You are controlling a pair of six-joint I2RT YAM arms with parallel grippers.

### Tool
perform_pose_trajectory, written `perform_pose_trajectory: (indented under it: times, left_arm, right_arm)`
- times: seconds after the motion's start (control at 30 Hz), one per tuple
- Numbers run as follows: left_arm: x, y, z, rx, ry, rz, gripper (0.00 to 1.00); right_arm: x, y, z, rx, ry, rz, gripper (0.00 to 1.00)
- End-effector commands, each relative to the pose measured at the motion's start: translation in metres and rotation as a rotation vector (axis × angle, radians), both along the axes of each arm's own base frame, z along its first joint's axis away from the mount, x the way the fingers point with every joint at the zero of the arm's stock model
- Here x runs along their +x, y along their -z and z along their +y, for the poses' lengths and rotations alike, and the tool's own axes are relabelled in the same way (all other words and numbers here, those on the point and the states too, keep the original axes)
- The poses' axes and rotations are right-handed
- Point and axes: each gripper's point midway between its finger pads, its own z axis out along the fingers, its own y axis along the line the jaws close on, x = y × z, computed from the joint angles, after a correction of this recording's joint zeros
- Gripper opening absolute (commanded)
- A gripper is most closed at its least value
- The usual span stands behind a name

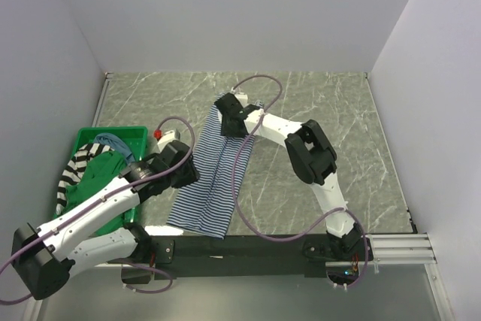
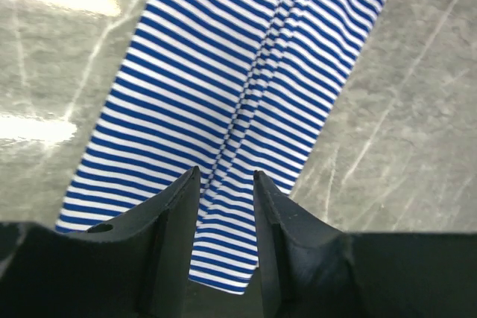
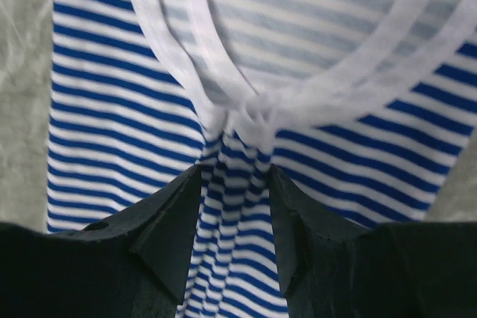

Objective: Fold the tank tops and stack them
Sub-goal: Fold the tank top

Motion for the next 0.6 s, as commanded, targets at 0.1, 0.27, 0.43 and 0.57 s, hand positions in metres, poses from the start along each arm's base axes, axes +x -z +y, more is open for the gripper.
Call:
perform_pose_trajectory:
  times: [0.1, 0.27, 0.43, 0.57]
  left_arm:
    - [0.011, 0.001, 0.006, 0.013, 0.018, -0.018, 0.4]
    - [0.015, 0.004, 0.0, 0.001, 0.046, -0.005, 0.39]
    - [0.024, 0.007, -0.006, -0.006, 0.063, -0.001, 0.38]
    - [0.034, 0.013, -0.012, -0.009, 0.072, 0.013, 0.38]
  right_arm:
    - [0.03, 0.016, -0.017, -0.081, 0.018, 0.019, 0.38]
    - [0.049, 0.012, -0.032, -0.136, -0.056, 0.064, 0.32]
    - [0.082, 0.011, -0.056, -0.155, -0.101, 0.084, 0.34]
    - [0.113, 0.006, -0.077, -0.156, -0.102, 0.045, 0.37]
